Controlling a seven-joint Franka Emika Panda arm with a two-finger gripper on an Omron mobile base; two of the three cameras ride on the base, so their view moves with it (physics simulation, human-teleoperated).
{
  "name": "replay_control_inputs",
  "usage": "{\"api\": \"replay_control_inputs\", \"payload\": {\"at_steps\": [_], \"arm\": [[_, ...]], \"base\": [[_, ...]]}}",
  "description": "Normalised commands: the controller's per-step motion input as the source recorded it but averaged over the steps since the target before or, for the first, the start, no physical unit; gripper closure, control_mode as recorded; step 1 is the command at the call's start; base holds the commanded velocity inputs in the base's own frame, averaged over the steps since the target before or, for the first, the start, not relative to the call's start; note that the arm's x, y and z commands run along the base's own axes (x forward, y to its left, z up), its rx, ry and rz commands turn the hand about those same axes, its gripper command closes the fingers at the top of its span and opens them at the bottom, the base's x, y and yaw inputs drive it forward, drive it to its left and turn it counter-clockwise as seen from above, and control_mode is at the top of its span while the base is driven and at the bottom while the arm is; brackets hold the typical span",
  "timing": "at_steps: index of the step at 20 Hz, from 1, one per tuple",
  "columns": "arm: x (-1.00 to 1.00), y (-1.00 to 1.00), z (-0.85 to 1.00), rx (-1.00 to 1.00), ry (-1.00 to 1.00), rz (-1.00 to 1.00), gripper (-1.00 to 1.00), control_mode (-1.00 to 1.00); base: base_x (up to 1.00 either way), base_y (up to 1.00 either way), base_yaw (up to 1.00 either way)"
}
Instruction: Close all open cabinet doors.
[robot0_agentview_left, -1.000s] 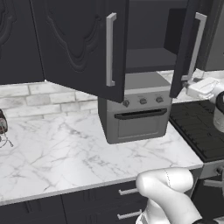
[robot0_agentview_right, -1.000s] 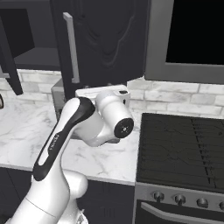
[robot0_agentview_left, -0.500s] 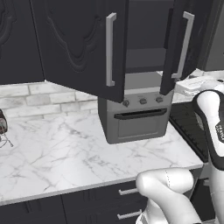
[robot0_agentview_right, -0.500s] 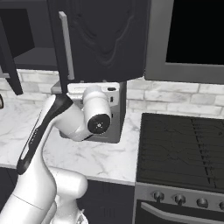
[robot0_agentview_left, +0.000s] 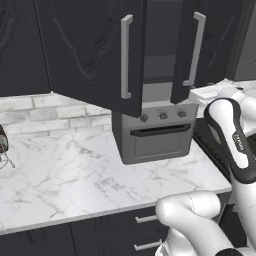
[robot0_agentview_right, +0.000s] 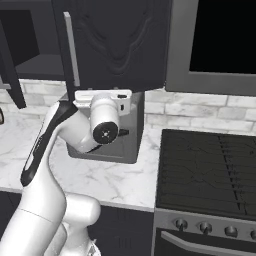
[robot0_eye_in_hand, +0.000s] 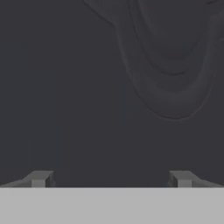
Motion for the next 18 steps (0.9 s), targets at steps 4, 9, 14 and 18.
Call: {"api": "replay_control_inputs", "payload": {"at_steps": [4,9,14,18], "arm": [[0.48,0.11,0.0,0.0,0.0,-0.05,-1.0,-1.0],[0.44,0.11,0.0,0.0,0.0,-0.05,-1.0,-1.0],[0.36,0.05,0.0,0.0,0.0,-0.06,-1.0,-1.0],[0.3,0.0,0.0,0.0,0.0,-0.05,-1.0,-1.0]], "base": [[0.0,0.0,0.0],[0.0,0.0,0.0],[0.0,0.0,0.0],[0.0,0.0,0.0]]}}
